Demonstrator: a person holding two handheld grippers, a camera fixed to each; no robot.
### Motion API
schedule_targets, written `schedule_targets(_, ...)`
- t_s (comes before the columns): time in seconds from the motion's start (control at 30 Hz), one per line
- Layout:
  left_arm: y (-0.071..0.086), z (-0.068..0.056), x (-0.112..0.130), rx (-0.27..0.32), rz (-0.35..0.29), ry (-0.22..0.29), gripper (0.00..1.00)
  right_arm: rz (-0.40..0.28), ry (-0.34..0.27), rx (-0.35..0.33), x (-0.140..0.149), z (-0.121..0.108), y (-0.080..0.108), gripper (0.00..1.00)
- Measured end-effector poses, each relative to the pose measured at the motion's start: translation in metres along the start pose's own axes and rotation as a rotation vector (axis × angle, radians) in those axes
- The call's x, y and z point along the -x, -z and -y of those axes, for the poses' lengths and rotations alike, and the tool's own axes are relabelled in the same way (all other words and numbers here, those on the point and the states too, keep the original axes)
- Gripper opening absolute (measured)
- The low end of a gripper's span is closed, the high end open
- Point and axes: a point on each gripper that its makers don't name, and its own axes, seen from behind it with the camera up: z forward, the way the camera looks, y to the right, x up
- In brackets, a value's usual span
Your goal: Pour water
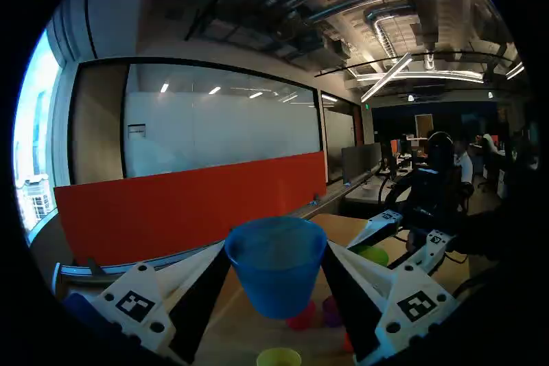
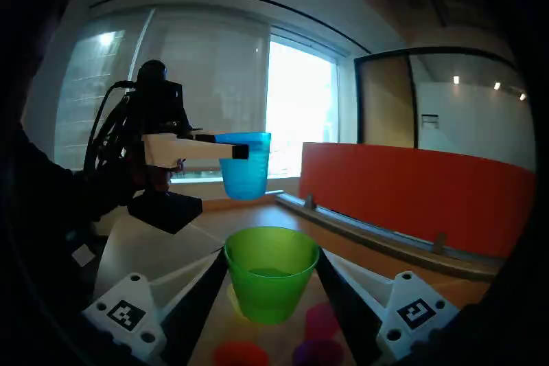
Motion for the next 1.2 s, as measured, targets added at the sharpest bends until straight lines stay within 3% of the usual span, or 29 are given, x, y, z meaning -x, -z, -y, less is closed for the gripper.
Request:
schedule_targets(0.6,0.015,-0.012,0.048,0.035,0.073,0.010,0.87,0.037,-0.020,0.083,0.007,-0.022,0.031,0.92)
schedule_targets(0.9,0.017,-0.017,0.062,0.049,0.095,0.004,0.87,0.041,-0.027,0.091,0.006,-0.024,0.036,0.92)
schedule_targets(1.2,0.022,-0.033,0.081,0.083,0.122,0.004,0.87,0.063,-0.021,0.105,0.015,-0.027,0.044,0.92)
